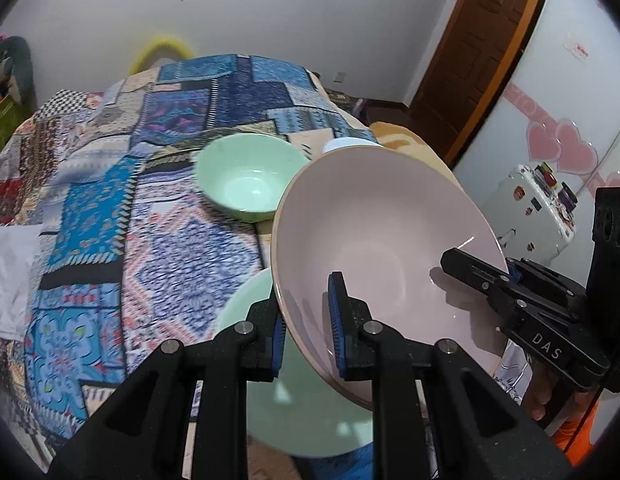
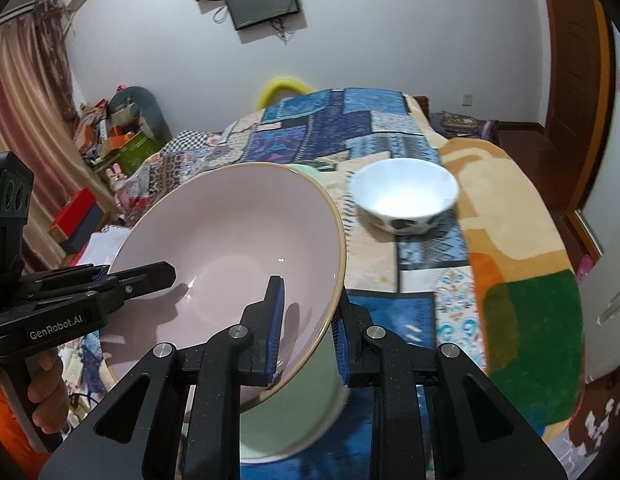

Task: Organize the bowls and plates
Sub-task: 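Lift the pale pink plate off the cloth with the left gripper, then carry the pale pink plate with the left gripper beside the plate stack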

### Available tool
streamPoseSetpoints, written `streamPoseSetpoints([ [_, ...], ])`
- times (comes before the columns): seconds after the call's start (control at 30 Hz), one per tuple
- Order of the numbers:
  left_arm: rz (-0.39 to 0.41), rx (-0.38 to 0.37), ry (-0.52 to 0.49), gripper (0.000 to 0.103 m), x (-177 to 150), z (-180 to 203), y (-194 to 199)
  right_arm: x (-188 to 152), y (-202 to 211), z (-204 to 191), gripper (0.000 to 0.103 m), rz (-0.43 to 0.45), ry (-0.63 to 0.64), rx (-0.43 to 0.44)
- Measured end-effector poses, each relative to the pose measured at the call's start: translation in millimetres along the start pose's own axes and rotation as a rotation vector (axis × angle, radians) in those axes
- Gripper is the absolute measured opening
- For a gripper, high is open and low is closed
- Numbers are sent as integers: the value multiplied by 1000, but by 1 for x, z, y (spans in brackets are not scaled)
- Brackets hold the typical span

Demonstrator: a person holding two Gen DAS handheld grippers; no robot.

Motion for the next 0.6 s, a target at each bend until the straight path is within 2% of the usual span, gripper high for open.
streamPoseSetpoints([
  [0.27, 22, 42, 53, 19, -19, -44, 36, -3, -8, -49, 20, -3, 56, 55],
  [0.6, 34, 107, 146, 19, -52, -103, 68, -14, -30, -105, 21, -49, 126, 123],
])
Point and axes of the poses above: each gripper's, at about its wrist camera, not at the fingertips, and y roughly against the way its jaws point, z to its right, x to its top, the point moved 4 cm from there along -y, roughly the way its jaws point, and after that the axes turned 1 degree about -x, right-handed, at the moved point
